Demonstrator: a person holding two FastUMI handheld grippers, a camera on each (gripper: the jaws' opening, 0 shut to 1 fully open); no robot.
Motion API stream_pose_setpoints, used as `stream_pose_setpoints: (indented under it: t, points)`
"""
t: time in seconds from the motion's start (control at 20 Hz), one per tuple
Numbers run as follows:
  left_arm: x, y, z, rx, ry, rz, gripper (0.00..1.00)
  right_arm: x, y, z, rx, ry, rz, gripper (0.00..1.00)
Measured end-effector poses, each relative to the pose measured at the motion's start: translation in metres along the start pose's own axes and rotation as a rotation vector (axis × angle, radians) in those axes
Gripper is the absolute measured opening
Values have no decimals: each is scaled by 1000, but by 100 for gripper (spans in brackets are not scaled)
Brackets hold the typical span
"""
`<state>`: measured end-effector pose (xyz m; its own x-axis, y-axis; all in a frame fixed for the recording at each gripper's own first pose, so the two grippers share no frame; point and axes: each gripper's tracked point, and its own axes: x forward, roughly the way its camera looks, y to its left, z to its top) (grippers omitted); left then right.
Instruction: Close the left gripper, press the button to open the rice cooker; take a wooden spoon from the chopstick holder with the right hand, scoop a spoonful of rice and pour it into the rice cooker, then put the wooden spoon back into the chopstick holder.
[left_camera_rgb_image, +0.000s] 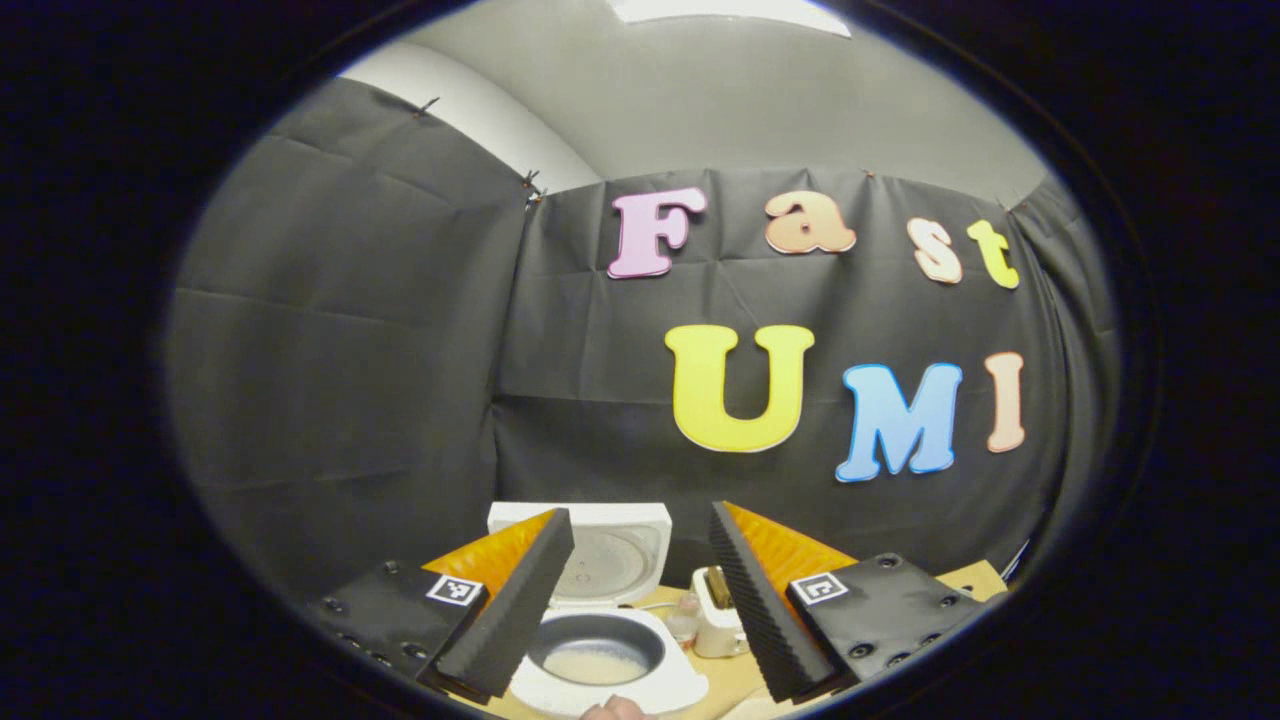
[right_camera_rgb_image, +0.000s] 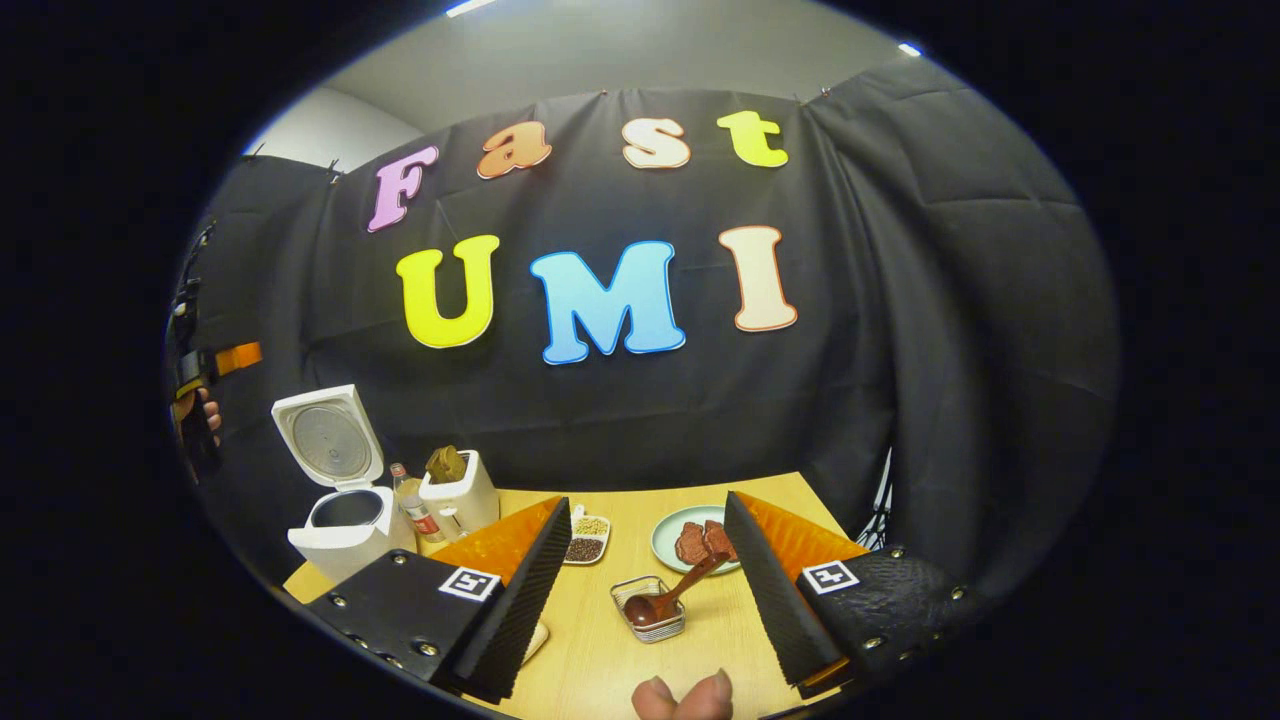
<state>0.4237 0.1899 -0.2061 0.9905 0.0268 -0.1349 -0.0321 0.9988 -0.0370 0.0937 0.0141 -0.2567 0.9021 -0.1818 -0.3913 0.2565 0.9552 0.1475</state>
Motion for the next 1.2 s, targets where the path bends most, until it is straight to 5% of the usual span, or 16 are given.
stream_pose_setpoints:
  t: [0.35, 0.5, 0.55, 0.8, 0.9, 1.0, 1.2]
  points:
    - [161, 45, -66, -48, 85, 52, 93, -45, 29, -22, -113, 100, -43, 94]
    - [205, 53, -90, -29, 100, 82, 100, -45, 44, -26, -141, 129, -39, 94]
    - [217, 55, -91, -11, 97, 89, 93, -49, 43, -28, -147, 138, -33, 94]
    - [260, 67, -125, 30, 216, 120, 93, -45, 65, -39, -140, 178, 19, 94]
    - [267, 68, -131, 54, 249, 128, 100, -42, 70, -41, -149, 182, 32, 94]
    - [256, 66, -131, 16, 272, 116, 94, -41, 75, -44, -136, 185, 45, 94]
    - [246, 62, -122, 34, 254, 75, 96, -39, 85, -46, -103, 188, 72, 94]
